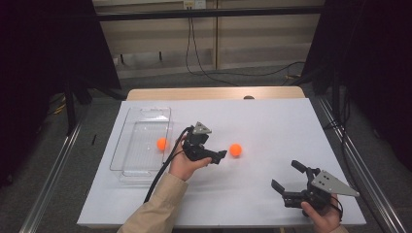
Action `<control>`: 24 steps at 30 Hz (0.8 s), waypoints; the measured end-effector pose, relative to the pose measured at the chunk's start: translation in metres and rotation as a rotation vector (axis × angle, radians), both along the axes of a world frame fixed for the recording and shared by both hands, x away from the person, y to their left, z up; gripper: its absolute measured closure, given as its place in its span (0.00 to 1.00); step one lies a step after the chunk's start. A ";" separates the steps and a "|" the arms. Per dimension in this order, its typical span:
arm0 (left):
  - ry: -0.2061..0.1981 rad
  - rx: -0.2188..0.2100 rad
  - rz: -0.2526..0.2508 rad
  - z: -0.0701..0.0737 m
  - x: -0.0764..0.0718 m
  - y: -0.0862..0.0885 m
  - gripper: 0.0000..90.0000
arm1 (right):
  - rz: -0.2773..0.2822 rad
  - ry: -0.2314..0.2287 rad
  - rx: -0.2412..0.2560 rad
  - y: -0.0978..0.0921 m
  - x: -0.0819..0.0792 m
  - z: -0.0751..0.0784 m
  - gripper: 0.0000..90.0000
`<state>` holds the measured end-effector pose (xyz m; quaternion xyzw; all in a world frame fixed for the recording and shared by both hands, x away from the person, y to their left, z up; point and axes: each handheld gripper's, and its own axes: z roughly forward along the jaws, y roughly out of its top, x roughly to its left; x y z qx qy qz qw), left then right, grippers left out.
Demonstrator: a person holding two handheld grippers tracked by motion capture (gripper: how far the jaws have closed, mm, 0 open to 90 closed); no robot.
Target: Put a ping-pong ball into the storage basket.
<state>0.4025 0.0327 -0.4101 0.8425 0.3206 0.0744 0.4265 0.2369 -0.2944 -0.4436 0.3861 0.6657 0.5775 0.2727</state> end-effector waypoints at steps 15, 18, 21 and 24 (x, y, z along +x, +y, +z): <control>-0.013 -0.012 -0.018 -0.004 -0.001 -0.008 0.06 | 0.001 0.001 -0.004 0.000 0.000 0.000 0.03; -0.014 -0.017 -0.019 -0.004 -0.002 -0.010 0.06 | 0.001 0.000 -0.003 0.000 0.000 0.000 0.03; -0.020 -0.012 -0.027 -0.006 -0.002 -0.012 0.06 | 0.000 0.000 -0.004 0.000 0.000 0.000 0.03; -0.016 -0.010 -0.029 -0.008 -0.002 -0.014 0.06 | 0.000 0.001 0.000 0.000 0.000 0.000 0.03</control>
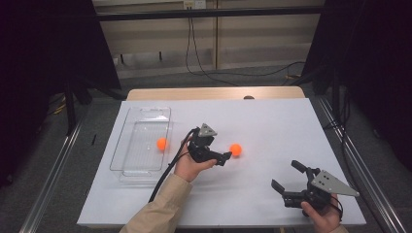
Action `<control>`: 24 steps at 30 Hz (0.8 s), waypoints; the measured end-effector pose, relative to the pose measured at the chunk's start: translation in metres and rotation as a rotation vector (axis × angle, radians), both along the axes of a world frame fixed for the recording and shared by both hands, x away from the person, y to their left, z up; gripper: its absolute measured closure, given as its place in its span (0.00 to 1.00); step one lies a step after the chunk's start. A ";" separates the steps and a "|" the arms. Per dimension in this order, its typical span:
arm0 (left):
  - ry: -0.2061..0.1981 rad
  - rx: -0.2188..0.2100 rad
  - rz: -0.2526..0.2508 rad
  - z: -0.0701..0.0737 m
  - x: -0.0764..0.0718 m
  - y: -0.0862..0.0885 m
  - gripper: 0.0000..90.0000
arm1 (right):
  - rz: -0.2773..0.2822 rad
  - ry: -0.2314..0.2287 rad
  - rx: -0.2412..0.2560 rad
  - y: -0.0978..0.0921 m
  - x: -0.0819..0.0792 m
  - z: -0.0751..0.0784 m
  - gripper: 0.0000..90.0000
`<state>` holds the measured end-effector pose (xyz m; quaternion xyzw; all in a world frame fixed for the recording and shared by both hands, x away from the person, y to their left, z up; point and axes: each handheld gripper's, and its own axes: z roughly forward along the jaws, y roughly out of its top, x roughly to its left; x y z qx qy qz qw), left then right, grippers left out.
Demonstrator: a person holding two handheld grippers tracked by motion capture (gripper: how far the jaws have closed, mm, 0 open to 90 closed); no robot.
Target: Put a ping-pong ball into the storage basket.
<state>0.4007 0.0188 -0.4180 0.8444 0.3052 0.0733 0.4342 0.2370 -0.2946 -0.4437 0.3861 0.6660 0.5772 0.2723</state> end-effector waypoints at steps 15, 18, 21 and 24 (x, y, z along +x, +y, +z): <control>-0.010 -0.004 -0.010 -0.006 0.000 -0.008 0.06 | 0.000 0.000 0.001 -0.001 0.000 0.000 0.03; -0.013 -0.008 -0.008 -0.006 0.000 -0.008 0.06 | 0.000 0.000 0.001 -0.001 0.000 0.000 0.03; -0.019 -0.009 -0.007 -0.006 0.001 -0.009 0.06 | 0.001 0.000 0.001 -0.001 0.000 0.000 0.03; -0.019 -0.011 -0.009 -0.007 0.001 -0.010 0.06 | 0.000 0.001 0.002 -0.001 0.000 0.000 0.03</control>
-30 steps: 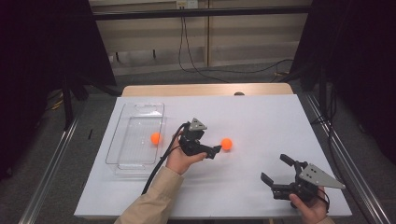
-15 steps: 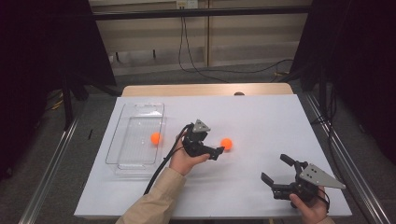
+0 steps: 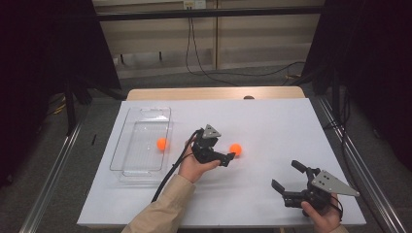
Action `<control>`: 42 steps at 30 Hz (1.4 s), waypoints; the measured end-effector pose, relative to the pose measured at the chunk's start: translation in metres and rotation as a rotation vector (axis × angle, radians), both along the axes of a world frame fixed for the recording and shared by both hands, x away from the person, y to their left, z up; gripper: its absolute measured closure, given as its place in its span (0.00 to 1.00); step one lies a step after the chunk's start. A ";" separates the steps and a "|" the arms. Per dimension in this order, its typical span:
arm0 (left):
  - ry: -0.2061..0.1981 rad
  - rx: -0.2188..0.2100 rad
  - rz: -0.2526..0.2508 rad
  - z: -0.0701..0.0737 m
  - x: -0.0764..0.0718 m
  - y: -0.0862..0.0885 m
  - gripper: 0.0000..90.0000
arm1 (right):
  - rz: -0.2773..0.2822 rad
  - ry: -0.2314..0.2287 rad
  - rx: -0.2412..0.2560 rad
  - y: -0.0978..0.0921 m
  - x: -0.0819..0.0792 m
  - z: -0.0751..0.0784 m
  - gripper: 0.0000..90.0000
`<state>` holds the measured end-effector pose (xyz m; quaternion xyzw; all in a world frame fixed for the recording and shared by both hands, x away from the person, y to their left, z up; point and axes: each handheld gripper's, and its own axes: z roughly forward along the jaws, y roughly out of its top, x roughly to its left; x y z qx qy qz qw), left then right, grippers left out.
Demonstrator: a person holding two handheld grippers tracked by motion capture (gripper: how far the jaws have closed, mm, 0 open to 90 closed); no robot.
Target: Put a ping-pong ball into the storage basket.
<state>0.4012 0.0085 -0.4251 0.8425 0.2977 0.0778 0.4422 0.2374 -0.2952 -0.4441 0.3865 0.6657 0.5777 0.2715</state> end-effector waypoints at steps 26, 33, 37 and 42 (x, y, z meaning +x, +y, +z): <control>-0.010 0.006 0.000 -0.007 0.003 -0.008 0.06 | -0.001 0.003 0.000 -0.001 0.000 0.000 0.03; -0.015 0.002 -0.006 -0.007 0.003 -0.011 0.06 | -0.001 0.003 0.001 -0.001 0.000 0.000 0.03; -0.019 0.001 -0.008 -0.007 0.003 -0.012 0.07 | 0.000 0.003 0.000 0.000 0.000 0.000 0.03; -0.019 -0.002 -0.009 -0.007 0.003 -0.014 0.06 | 0.000 0.001 0.001 -0.001 0.000 0.000 0.03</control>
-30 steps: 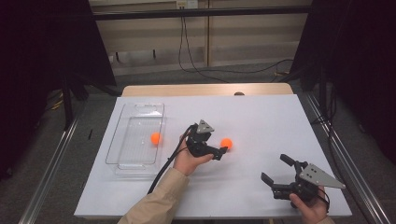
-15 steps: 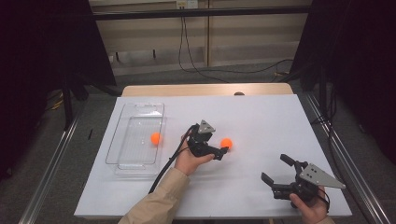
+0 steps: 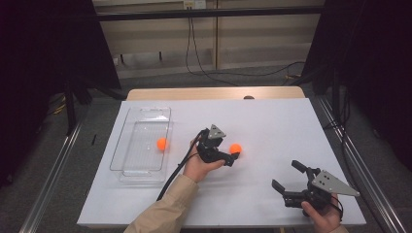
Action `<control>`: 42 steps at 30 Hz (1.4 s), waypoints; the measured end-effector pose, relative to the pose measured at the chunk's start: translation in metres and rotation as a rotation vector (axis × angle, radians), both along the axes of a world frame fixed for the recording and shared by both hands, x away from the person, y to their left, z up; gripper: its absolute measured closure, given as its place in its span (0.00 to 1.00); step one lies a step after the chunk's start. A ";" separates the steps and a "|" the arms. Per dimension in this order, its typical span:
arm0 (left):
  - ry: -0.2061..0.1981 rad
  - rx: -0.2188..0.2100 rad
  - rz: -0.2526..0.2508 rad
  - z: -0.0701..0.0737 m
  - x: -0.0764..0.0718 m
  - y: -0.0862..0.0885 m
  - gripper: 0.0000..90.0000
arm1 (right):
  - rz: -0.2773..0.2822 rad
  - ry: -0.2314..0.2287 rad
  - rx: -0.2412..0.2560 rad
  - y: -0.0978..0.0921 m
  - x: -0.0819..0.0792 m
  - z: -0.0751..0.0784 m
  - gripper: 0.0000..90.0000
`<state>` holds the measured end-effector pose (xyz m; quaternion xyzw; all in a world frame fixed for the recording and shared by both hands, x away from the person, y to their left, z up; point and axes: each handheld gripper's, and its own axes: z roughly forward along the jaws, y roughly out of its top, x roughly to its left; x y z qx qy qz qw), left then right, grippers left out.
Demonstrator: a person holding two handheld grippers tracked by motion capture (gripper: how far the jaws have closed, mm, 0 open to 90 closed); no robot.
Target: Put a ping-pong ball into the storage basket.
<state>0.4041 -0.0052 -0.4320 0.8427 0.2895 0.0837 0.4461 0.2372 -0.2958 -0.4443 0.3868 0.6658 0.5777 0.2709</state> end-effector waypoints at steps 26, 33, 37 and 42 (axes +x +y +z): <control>0.002 0.004 -0.022 -0.002 0.000 -0.006 0.06 | 0.002 -0.003 -0.002 0.000 0.001 0.000 0.03; 0.006 0.004 -0.019 -0.004 0.000 -0.007 0.07 | 0.003 0.002 -0.003 0.000 0.001 0.000 0.03; 0.010 -0.005 -0.021 -0.005 0.001 -0.008 0.07 | -0.002 -0.002 0.000 -0.001 0.000 0.000 0.03; 0.007 -0.004 -0.020 -0.005 0.001 -0.008 0.07 | -0.001 0.000 -0.003 -0.001 0.000 0.000 0.03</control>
